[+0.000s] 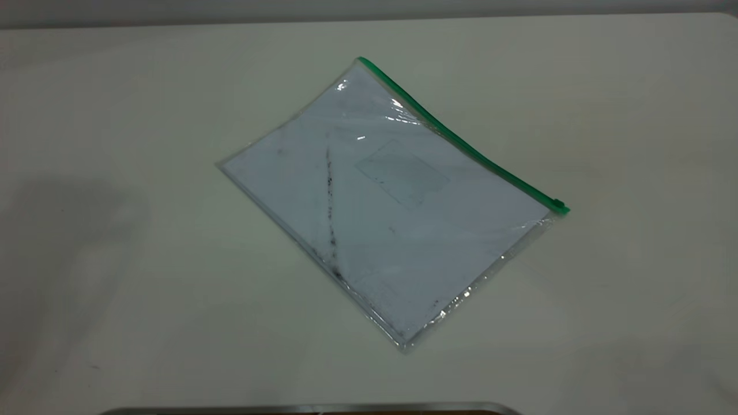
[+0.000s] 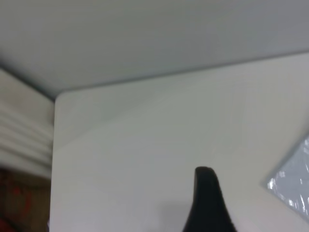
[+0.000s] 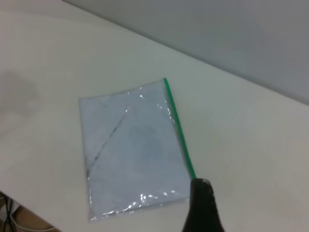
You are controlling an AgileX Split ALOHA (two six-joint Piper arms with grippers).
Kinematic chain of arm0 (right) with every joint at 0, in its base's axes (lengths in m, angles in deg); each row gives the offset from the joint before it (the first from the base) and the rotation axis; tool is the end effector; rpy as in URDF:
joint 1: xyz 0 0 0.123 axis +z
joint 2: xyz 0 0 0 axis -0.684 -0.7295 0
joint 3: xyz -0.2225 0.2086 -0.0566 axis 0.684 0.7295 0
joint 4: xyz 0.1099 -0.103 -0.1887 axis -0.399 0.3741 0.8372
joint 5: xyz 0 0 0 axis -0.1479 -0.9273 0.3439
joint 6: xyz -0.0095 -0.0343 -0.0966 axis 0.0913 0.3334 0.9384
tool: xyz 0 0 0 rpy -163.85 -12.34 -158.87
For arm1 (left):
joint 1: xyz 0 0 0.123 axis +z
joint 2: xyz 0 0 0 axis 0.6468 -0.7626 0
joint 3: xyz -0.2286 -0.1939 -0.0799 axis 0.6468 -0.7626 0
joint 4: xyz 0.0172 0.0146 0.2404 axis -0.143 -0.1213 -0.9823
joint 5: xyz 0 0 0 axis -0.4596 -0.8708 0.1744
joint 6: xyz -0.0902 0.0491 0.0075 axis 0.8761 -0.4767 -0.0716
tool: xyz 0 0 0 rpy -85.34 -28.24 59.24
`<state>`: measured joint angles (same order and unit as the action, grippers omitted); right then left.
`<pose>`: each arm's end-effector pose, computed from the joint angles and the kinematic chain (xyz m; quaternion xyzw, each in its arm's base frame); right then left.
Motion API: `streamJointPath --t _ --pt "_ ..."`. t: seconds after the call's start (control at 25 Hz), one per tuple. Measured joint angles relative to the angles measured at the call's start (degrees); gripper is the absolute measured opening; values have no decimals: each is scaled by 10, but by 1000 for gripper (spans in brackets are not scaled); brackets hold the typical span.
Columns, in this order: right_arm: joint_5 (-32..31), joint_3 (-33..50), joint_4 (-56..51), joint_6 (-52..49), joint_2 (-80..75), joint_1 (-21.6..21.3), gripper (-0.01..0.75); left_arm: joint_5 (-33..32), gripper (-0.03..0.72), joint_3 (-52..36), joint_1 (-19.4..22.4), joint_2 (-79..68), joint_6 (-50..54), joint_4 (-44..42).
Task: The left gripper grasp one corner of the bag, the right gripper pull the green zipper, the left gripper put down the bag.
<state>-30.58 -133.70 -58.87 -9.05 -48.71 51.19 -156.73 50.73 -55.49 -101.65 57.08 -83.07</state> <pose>0.0379 0.0360 0.3992 -0.2288 0.8284 0.1075 0.4998 0.2591 -0.0456 0.5051 0.0700 0.8911 0.0477 0.4458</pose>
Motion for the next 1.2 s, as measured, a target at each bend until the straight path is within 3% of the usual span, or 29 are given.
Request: streamJointPath --t 0.36,0.68,1.2 --pt "-41 139 7 -48 160 0 584 0 588 -268 0 210 54 0" --pt "-57 206 54 -71 256 0 582 0 588 -454 0 373 70 1" --pt "-57 265 119 -91 320 0 582 0 588 -625 0 543 71 36"
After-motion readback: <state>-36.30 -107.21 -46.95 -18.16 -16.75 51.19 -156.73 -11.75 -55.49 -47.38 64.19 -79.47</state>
